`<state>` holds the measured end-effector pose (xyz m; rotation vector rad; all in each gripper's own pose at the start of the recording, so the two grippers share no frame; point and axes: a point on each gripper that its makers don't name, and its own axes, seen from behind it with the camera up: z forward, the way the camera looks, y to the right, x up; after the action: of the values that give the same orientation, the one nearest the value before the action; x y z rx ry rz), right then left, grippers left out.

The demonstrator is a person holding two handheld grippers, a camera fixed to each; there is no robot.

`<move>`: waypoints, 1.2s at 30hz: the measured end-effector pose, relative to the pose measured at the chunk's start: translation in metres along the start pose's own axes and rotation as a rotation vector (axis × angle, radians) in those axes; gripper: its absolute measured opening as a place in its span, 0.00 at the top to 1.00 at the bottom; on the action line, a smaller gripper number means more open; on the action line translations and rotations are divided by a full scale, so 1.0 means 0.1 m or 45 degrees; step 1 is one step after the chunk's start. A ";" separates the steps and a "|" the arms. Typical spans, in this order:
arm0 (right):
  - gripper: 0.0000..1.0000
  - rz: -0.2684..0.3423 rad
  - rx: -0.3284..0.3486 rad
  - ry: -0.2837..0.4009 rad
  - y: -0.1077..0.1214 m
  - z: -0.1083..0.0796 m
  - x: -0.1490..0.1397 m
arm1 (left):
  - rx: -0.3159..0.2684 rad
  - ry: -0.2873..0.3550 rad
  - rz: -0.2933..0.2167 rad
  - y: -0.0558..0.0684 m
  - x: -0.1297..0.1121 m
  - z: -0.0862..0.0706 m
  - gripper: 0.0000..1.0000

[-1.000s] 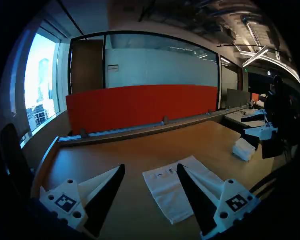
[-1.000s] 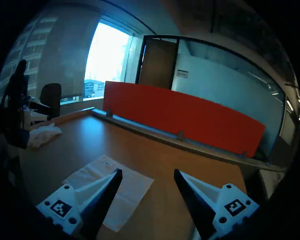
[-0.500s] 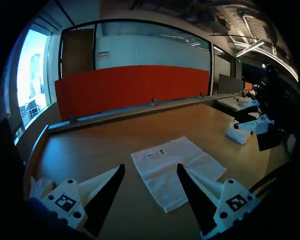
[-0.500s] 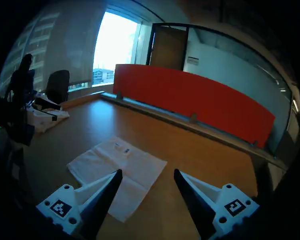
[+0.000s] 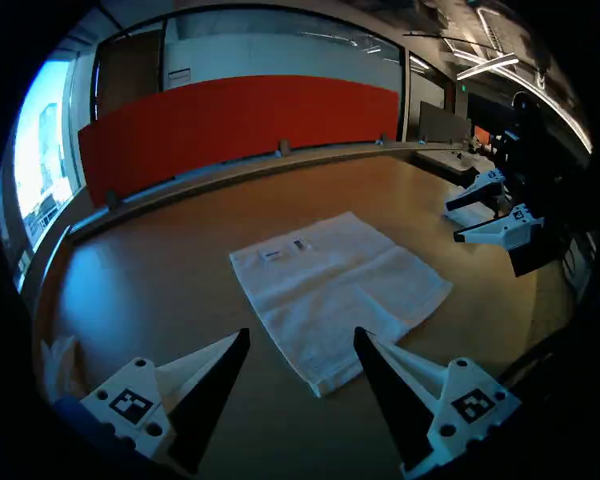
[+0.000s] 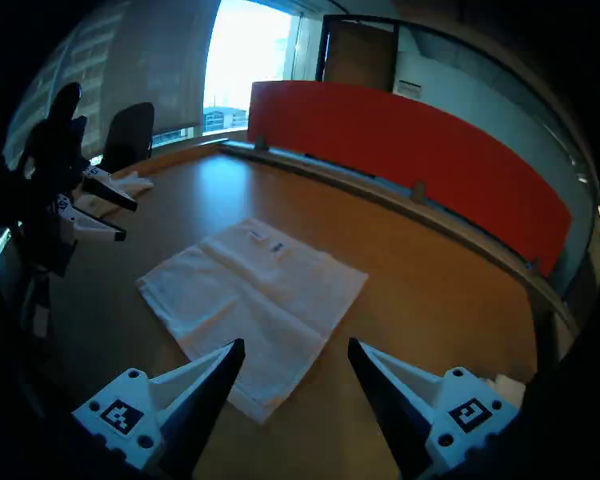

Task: Fold towel

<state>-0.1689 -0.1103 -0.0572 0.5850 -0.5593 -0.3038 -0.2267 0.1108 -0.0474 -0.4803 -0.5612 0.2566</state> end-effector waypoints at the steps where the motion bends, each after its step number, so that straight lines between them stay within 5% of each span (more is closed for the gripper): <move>1: 0.00 -0.002 0.008 -0.012 -0.02 0.02 -0.04 | -0.007 -0.014 0.001 0.02 -0.04 0.03 0.04; 14: 0.01 -0.037 0.101 -0.170 -0.25 0.25 -0.57 | -0.086 -0.197 0.009 0.16 -0.56 0.35 0.04; 29: 0.05 -0.056 0.173 -0.284 -0.33 0.32 -0.91 | -0.138 -0.323 0.074 0.29 -0.86 0.52 0.04; 36: 0.15 -0.047 0.195 -0.307 -0.33 0.31 -0.99 | -0.145 -0.373 0.096 0.31 -0.98 0.56 0.12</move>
<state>-0.2703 -0.1087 -0.0957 0.7118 -0.8099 -0.3712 -0.3418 0.1228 -0.0651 -0.5796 -0.8477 0.3717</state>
